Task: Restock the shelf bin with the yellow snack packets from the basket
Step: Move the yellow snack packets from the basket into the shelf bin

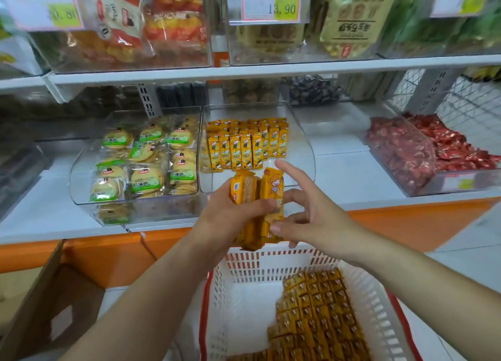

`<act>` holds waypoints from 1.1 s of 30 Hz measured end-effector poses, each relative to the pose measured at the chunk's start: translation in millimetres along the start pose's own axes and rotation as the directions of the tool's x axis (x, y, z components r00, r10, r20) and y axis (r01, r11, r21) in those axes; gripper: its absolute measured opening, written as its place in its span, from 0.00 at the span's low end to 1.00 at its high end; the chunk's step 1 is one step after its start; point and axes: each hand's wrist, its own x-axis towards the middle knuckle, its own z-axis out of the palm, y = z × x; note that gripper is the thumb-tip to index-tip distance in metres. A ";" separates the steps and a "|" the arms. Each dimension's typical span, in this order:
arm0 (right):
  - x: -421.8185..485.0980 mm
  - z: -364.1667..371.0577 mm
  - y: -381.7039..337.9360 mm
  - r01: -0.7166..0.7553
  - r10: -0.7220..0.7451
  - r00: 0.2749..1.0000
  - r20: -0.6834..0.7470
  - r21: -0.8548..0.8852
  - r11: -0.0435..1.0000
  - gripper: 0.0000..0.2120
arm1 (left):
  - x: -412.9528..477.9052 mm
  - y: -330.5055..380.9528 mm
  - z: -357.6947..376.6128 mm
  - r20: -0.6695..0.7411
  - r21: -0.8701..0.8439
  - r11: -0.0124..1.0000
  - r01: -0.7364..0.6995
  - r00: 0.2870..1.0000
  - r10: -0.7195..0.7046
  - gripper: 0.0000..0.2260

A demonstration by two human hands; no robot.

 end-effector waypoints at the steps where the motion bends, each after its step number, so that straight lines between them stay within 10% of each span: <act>1: -1.7 -1.6 0.9 -0.008 0.008 1.000 0.015 0.015 1.000 0.41 | -0.8 -0.4 2.2 0.014 0.010 1.000 0.008 1.000 -0.008 0.31; 11: 13.4 -11.5 10.2 0.023 0.012 0.958 -0.287 0.118 0.993 0.21 | 6.1 -3.4 -8.1 -0.163 0.060 0.997 0.043 0.986 -0.032 0.16; 33: 229.0 -54.4 48.1 -0.208 -0.147 0.860 -0.488 -0.600 0.773 0.17 | 14.3 9.0 -49.2 -0.199 0.184 0.981 -0.056 0.976 0.093 0.15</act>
